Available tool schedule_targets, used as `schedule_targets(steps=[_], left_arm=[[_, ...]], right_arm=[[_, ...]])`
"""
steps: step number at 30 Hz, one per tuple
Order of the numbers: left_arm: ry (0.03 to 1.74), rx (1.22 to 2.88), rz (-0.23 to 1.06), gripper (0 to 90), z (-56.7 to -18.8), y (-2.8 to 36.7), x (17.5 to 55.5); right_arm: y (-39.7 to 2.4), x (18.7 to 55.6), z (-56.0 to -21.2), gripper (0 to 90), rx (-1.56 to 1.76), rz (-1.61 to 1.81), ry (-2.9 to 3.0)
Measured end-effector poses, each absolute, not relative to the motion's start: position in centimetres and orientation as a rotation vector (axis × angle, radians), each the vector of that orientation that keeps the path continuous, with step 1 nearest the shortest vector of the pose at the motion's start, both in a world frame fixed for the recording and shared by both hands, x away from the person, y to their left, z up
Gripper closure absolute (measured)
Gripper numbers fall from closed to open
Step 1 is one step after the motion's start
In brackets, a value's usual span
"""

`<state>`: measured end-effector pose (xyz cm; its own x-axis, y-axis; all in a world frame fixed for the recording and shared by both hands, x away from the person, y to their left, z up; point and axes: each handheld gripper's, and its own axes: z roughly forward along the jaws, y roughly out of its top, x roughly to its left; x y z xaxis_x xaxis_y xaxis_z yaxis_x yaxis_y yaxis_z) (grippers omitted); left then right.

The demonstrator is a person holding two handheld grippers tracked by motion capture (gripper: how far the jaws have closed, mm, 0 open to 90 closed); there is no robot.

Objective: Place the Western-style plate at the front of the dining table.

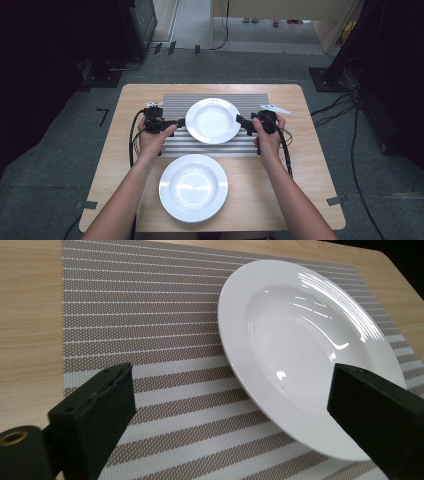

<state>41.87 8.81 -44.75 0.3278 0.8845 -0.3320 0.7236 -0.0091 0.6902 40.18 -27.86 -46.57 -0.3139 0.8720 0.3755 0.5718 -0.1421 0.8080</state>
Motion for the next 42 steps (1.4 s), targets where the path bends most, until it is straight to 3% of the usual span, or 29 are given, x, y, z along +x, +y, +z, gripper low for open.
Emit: schedule_targets(steps=[21, 42], left_arm=[[1.369, 1.782, 0.368, 3.5, -44.0, 12.4, 34.7], [1.379, 1.749, 0.409, 3.5, -44.9, 15.7, 29.0]], right_arm=[[-30.9, 33.5, -45.4, 23.1, 1.524, 1.428, 1.856], [-36.5, 27.4, -47.0, 22.8, 1.580, 1.383, 1.801]])
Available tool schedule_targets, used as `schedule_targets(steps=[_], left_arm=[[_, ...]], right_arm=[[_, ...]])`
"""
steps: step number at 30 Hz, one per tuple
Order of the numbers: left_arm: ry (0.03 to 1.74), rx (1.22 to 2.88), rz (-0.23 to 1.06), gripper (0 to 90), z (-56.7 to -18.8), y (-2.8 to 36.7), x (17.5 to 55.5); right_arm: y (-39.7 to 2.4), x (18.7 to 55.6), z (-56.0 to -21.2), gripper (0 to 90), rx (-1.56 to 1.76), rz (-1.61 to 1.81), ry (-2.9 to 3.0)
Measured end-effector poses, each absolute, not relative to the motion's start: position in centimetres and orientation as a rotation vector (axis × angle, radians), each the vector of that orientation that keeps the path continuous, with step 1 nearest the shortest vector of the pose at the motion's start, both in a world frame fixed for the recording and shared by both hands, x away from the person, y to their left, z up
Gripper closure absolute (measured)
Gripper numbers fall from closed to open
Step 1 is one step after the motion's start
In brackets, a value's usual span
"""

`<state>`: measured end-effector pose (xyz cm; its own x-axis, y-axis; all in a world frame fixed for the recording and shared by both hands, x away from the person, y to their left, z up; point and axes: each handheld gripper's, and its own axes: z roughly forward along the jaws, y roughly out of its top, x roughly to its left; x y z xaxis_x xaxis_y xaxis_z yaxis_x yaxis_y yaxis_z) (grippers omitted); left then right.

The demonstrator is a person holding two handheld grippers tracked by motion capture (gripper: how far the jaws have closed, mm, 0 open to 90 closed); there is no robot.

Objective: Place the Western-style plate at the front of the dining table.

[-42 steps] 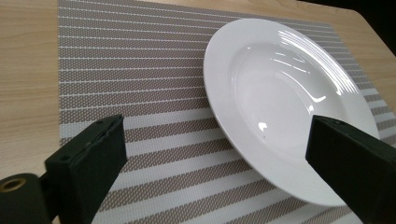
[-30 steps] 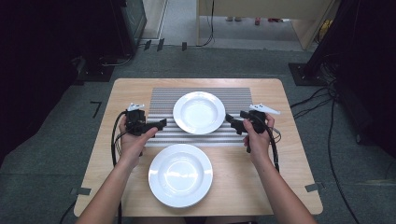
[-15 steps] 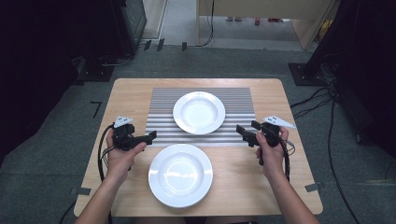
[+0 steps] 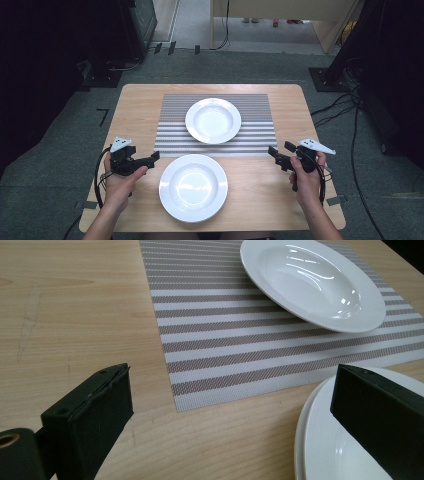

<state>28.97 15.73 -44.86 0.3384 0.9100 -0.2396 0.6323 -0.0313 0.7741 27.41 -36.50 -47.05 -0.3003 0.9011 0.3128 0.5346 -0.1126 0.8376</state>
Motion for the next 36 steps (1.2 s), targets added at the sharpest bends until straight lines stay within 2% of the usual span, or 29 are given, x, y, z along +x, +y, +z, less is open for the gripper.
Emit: schedule_targets(steps=[17, 36], left_arm=[[1.469, 1.755, 0.421, 3.6, -47.6, 18.6, 26.1], [1.609, 1.781, 0.503, 3.6, -50.9, 23.0, 23.1]], right_arm=[[-41.7, 23.4, -49.1, 22.0, 1.655, 1.272, 1.747], [-46.2, 19.5, -51.9, 19.5, 1.786, 1.070, 1.721]])
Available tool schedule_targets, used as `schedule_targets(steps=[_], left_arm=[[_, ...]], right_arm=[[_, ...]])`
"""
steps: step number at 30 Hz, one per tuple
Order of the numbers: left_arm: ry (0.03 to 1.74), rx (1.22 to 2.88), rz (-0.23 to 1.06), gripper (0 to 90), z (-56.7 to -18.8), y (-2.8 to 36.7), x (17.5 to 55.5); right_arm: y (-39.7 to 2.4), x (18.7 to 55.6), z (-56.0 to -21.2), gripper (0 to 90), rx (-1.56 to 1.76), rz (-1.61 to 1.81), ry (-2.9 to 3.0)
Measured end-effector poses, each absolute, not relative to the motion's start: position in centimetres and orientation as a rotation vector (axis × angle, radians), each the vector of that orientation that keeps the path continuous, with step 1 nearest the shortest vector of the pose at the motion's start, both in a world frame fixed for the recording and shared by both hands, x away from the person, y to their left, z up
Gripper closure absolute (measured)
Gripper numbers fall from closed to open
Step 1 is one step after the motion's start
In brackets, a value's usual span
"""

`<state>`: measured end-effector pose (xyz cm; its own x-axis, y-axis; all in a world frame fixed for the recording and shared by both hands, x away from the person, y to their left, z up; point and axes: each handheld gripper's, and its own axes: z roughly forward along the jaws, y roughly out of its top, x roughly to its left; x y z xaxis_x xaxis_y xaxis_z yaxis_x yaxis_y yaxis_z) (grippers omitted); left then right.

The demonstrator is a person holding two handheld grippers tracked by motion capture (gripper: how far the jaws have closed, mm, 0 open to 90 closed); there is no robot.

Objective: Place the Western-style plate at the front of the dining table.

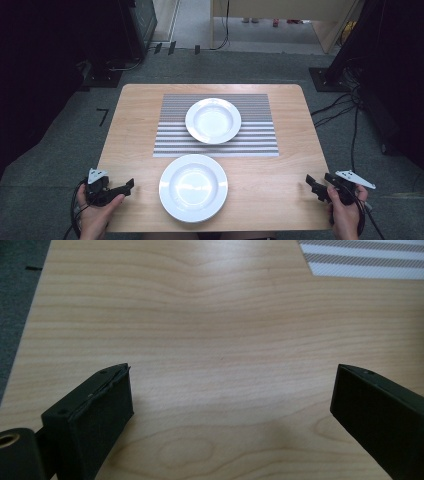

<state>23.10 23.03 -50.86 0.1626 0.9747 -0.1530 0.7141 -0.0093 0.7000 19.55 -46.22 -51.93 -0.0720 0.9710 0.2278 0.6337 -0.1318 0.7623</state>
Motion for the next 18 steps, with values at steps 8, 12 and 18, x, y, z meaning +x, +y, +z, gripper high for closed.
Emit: schedule_targets(steps=[8, 12, 18], left_arm=[[1.590, 1.851, 0.592, 3.6, -51.5, 23.0, 22.3], [1.554, 1.900, 0.649, 3.6, -51.9, 22.6, 22.3], [1.547, 1.894, 0.653, 3.4, -51.9, 22.6, 22.3]], right_arm=[[-45.0, 19.0, -52.5, 18.6, 1.711, 0.864, 1.796], [-44.4, 19.2, -52.6, 15.8, 1.696, 0.819, 1.805], [-44.2, 19.3, -52.6, 11.7, 1.706, 0.813, 1.808]])
